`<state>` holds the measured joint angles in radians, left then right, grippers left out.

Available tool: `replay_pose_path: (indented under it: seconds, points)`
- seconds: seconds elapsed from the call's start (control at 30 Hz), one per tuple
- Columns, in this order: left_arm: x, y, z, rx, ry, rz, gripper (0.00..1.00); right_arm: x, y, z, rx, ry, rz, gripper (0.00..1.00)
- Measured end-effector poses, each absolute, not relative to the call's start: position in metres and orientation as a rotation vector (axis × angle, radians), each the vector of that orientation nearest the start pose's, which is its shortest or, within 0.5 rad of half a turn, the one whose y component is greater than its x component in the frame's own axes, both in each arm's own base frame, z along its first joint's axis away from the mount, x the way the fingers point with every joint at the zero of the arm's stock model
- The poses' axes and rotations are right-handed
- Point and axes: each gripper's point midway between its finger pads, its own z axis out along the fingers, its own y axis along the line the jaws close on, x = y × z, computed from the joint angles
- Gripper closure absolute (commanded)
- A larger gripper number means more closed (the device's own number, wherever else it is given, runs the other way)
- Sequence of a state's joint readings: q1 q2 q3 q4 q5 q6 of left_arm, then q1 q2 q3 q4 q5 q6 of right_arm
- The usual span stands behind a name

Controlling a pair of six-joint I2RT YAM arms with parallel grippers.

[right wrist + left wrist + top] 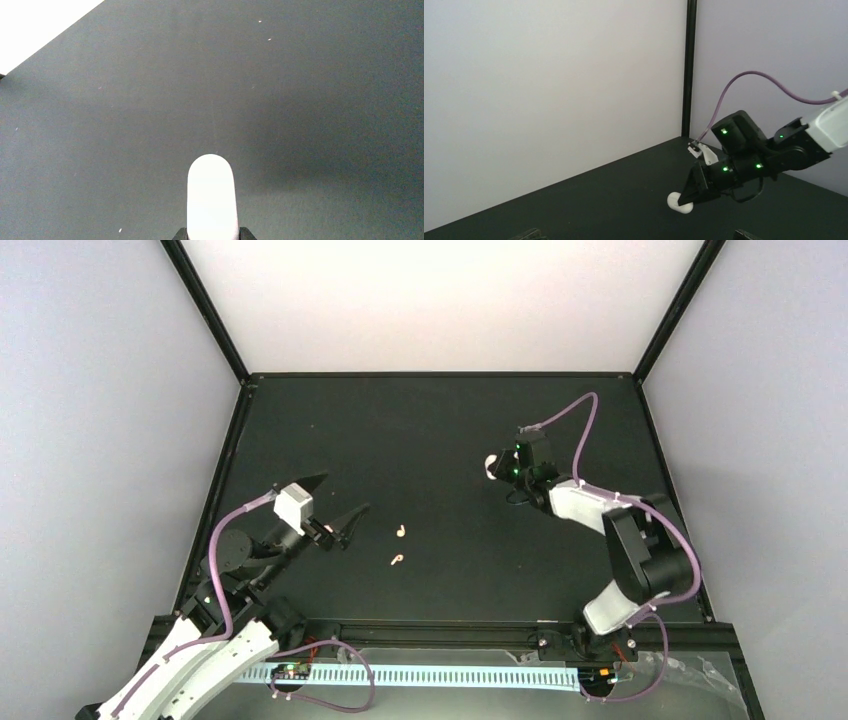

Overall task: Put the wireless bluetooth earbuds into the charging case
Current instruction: Place the charging case at the center of the board.

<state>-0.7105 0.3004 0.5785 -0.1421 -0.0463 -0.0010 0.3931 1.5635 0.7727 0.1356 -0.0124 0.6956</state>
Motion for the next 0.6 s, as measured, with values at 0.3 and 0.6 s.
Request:
replay_pose_path:
  seconds: [0.3,0.6]
  points:
    - [0.18,-0.145,0.349,0.479,1.379,-0.542,0.01,0.437,0.169,0.065,0.398,2.324,0.611,0.81]
    - [0.183,-0.147,0.345,0.494,1.392,-0.529,0.01,0.451,0.164,0.048,0.427,2.356,0.615,0.69]
